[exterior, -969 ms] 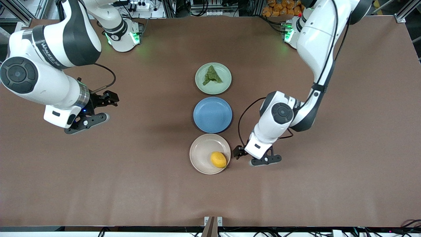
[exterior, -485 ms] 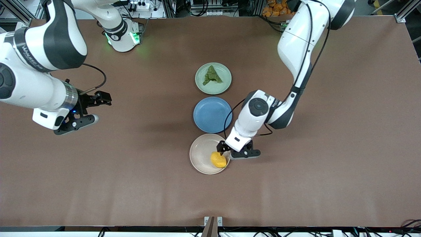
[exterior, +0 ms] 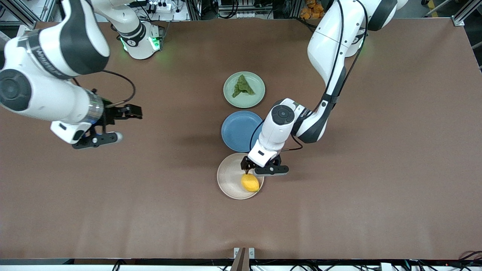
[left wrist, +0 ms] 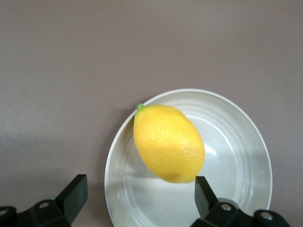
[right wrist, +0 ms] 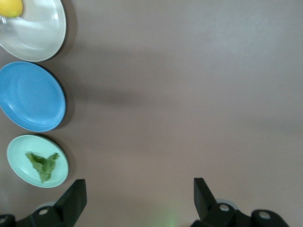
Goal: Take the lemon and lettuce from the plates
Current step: 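Lower the left gripper around the lemon while the right gripper descends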
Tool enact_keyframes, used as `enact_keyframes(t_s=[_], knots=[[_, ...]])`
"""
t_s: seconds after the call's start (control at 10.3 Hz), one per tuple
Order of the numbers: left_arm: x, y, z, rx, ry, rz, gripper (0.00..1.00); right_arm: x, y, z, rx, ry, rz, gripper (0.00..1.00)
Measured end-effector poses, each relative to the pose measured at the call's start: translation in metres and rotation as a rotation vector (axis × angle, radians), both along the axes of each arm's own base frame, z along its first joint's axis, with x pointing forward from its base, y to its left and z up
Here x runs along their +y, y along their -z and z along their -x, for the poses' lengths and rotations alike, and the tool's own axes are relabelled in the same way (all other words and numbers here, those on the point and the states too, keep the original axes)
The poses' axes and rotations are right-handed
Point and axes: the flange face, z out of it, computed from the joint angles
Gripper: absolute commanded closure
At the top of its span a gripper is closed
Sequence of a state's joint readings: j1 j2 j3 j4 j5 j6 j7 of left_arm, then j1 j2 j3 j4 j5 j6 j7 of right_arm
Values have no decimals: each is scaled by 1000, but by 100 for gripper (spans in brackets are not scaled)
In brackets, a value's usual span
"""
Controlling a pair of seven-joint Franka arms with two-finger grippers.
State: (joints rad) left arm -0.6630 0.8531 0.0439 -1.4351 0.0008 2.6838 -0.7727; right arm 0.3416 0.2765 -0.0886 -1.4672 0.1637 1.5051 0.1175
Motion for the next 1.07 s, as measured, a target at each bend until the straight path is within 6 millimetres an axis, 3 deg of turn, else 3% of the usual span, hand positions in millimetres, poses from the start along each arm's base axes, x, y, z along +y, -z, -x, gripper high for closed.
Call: enact_keyframes(t_s=[0.29, 0.48, 0.68, 1.07], knots=[[-12, 8, 4, -109, -50, 28, 0, 77, 31, 25, -17, -11, 20, 0], [-23, 28, 14, -150, -53, 35, 0, 113, 56, 42, -31, -58, 19, 0], [-23, 37, 15, -161, -49, 33, 0, 140, 72, 59, -40, -47, 26, 0], [-18, 38, 9, -183, -54, 34, 0, 239, 107, 129, -126, -11, 15, 0]])
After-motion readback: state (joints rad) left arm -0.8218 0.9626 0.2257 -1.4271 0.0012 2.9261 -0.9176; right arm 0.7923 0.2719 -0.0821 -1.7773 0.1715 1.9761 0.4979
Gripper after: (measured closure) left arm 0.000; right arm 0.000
